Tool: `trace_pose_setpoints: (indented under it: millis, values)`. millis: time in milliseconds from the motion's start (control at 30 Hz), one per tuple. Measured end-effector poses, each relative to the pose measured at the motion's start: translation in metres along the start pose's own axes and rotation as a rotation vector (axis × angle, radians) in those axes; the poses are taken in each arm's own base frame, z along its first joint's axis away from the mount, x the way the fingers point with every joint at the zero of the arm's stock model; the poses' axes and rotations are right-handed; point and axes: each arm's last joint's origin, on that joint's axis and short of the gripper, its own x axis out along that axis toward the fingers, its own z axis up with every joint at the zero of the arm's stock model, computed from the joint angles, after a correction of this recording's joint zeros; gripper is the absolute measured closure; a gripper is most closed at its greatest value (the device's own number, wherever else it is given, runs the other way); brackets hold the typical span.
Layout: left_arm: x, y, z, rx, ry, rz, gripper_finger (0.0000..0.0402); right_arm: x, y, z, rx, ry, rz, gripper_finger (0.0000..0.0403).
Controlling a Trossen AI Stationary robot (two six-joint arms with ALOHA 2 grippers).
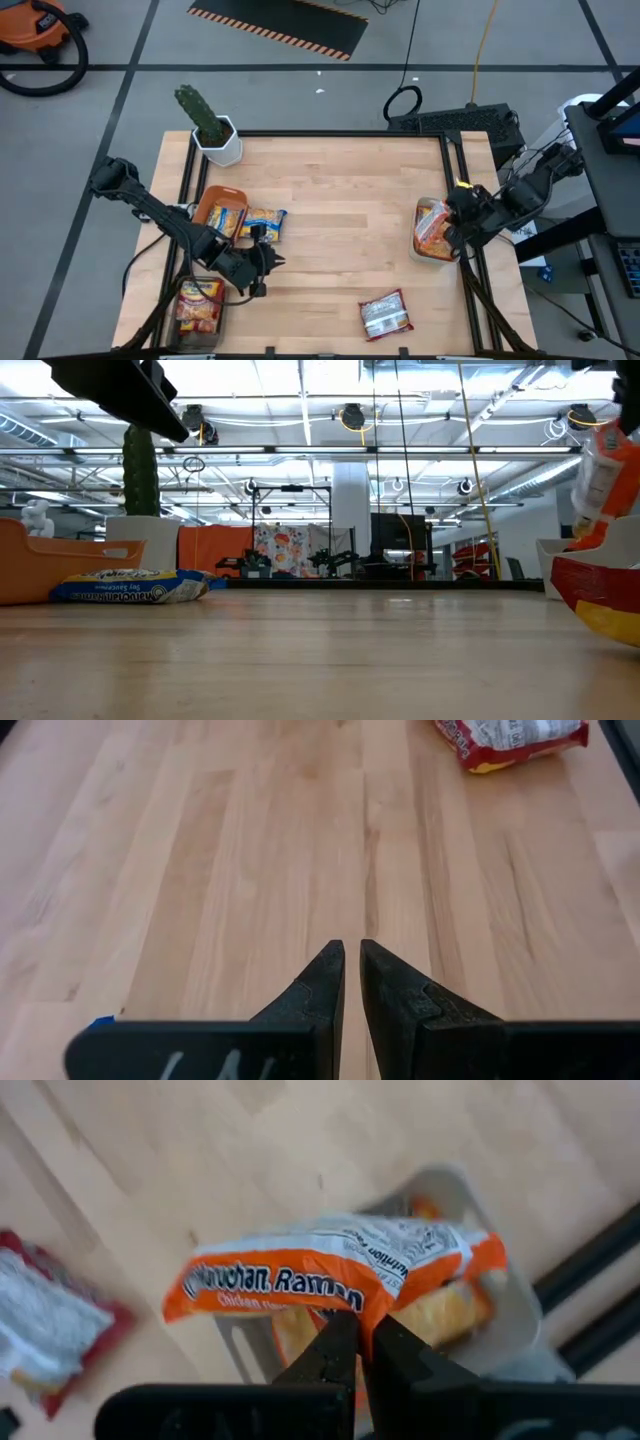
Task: Sort Maruchan noodles
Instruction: Put the orange noodle pack into the white bin
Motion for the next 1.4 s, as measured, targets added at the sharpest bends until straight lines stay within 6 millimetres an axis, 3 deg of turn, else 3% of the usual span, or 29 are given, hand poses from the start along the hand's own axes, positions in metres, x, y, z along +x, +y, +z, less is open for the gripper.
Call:
trace_pose_setpoints:
  millis: [400, 567, 1000, 1267, 1400]
  values:
    - [0.0, 0.0, 0.0, 0.004, -0.004, -0.002, 0.036, 0.034, -0.002, -0.025, 0.04, 0.392, -0.067, 0.0402]
    - [0.0, 0.0, 0.0, 0.004, -0.004, -0.002, 0.036, 0.044, -0.004, -0.03, 0.058, 0.433, -0.107, 0.0397]
    - [0.0, 0.0, 0.0, 0.003, -0.004, -0.002, 0.036, 0.046, -0.004, -0.03, 0.121, 0.409, -0.134, 0.0349]
    - [0.0, 0.0, 0.0, -0.002, -0.003, -0.002, 0.036, 0.043, -0.003, -0.036, 0.142, 0.631, -0.094, 0.0349]
    - [0.0, 0.0, 0.0, -0.002, -0.003, -0.002, 0.036, 0.041, -0.003, -0.037, 0.141, 0.653, -0.063, 0.0349]
